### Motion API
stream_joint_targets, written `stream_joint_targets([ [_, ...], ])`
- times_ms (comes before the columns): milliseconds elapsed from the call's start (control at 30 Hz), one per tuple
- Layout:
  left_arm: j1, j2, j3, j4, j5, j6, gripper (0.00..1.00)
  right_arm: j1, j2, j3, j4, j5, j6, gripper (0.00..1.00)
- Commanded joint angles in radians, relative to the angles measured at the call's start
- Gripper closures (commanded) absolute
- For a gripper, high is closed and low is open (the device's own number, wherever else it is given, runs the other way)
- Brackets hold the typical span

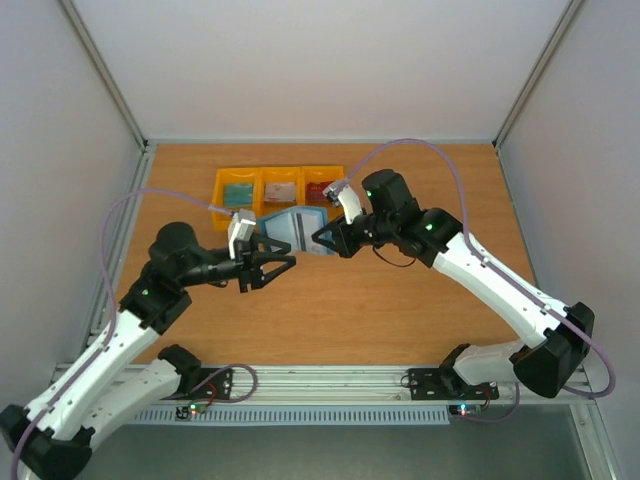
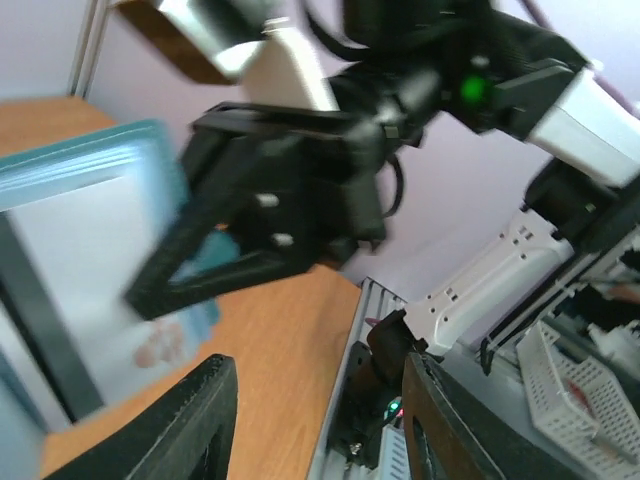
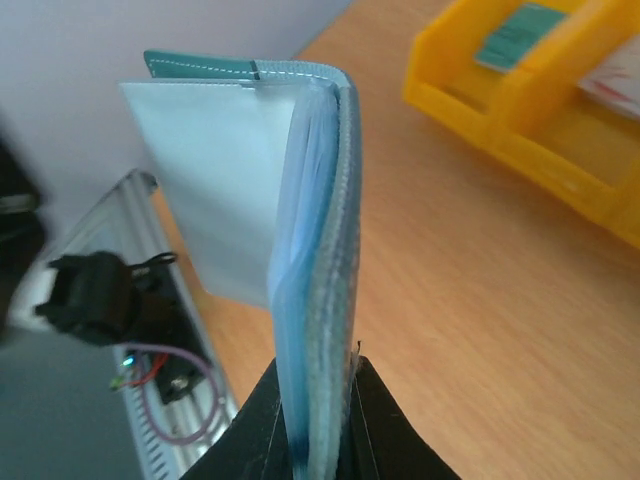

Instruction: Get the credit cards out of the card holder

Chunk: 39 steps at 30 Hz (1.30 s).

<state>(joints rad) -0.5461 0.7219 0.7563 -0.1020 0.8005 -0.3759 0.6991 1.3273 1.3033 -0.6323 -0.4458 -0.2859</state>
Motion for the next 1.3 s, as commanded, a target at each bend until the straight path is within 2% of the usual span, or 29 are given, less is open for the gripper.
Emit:
stream_joint_targets([
  [0, -0.002, 0.056, -0.022, 0.107, -0.033, -0.174, 0.55, 0.013, -0.084, -0.053, 0.136, -0.253, -0.067, 0.99],
  [133, 0.015, 0.039, -0.044, 0.023, -0.117, -0.197, 0.62, 0.015, -0.107, -0.095, 0.214, -0.447, -0.07, 0.99],
  [267, 0.028, 0.025, -0.041, -0.021, -0.137, -0.165, 0.66, 0.017, -0.105, -0.101, 0.245, -0.559, -0.074, 0.99],
  [533, 0.04, 0.027, -0.025, -0.034, -0.125, -0.135, 0.62, 0.035, -0.108, -0.098, 0.23, -0.682, -0.139, 0.99],
  [800, 0.063, 0.023, -0.006, -0.08, -0.068, -0.104, 0.61, 0.035, -0.107, -0.032, 0.061, -0.714, -0.26, 0.99],
  [1067, 0.059, 0.046, -0.025, 0.056, 0.029, -0.124, 0.6, 0.039, -0.092, -0.066, 0.221, -0.727, -0.156, 0.99],
  [1267, 0.014, 0.072, -0.05, 0.18, 0.06, -0.19, 0.72, 0.059, -0.083, -0.056, 0.297, -0.725, -0.133, 0.99],
])
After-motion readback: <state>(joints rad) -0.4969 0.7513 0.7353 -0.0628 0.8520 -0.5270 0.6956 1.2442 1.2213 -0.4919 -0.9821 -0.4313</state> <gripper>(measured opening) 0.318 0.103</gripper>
